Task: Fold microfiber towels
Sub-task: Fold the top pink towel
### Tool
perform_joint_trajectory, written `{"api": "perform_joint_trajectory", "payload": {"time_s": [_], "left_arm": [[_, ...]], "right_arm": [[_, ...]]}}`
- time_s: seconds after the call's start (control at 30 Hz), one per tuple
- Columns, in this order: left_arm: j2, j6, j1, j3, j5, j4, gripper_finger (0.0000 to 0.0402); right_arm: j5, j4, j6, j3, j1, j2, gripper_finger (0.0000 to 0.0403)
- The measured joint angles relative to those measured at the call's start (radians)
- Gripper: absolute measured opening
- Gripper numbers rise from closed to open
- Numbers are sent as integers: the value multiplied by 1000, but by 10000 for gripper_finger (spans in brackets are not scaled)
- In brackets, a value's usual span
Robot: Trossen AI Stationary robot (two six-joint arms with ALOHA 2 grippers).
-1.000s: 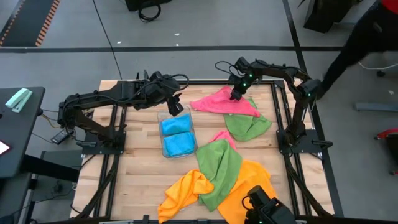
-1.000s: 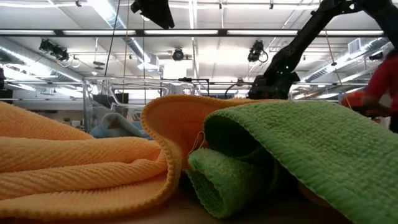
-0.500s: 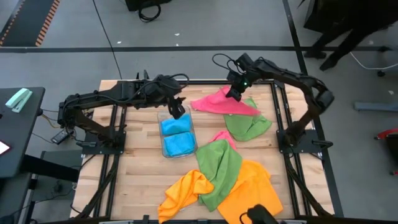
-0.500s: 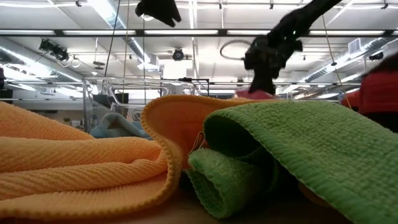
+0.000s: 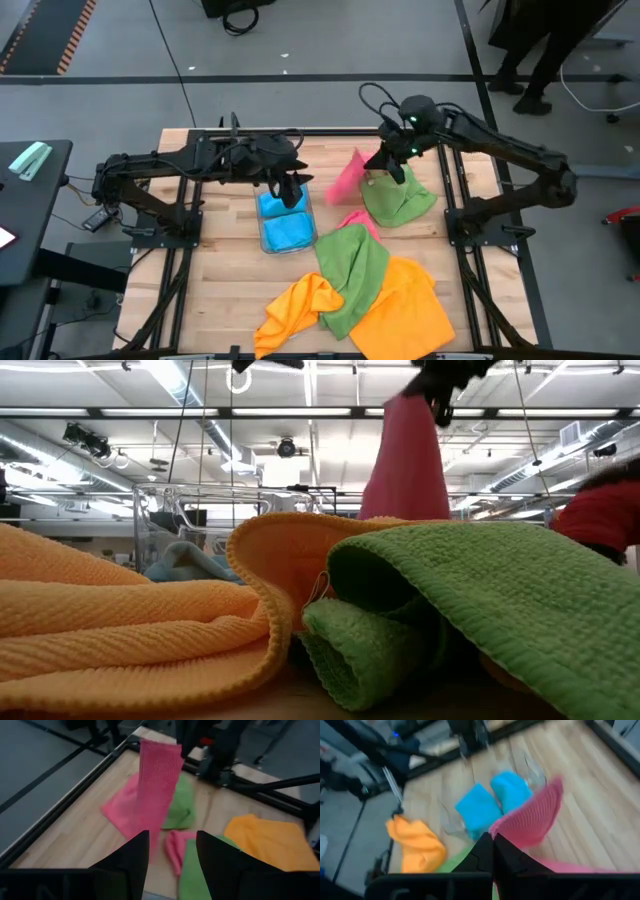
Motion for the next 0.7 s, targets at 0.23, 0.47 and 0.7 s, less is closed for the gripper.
{"api": "perform_joint_trajectory", "payload": {"time_s": [0.23,0.47,0.7], "left_arm": [[0,125,-52,0,0,47,172],[0,152,-79,0,-1,49,172],[0,30,-99,0,0,57,172]], "right_arm": [[109,44,173,59,132,-88,4],[219,-70,214,224,298,-66,4],[385,-107,192,369,424,-5,4]]}}
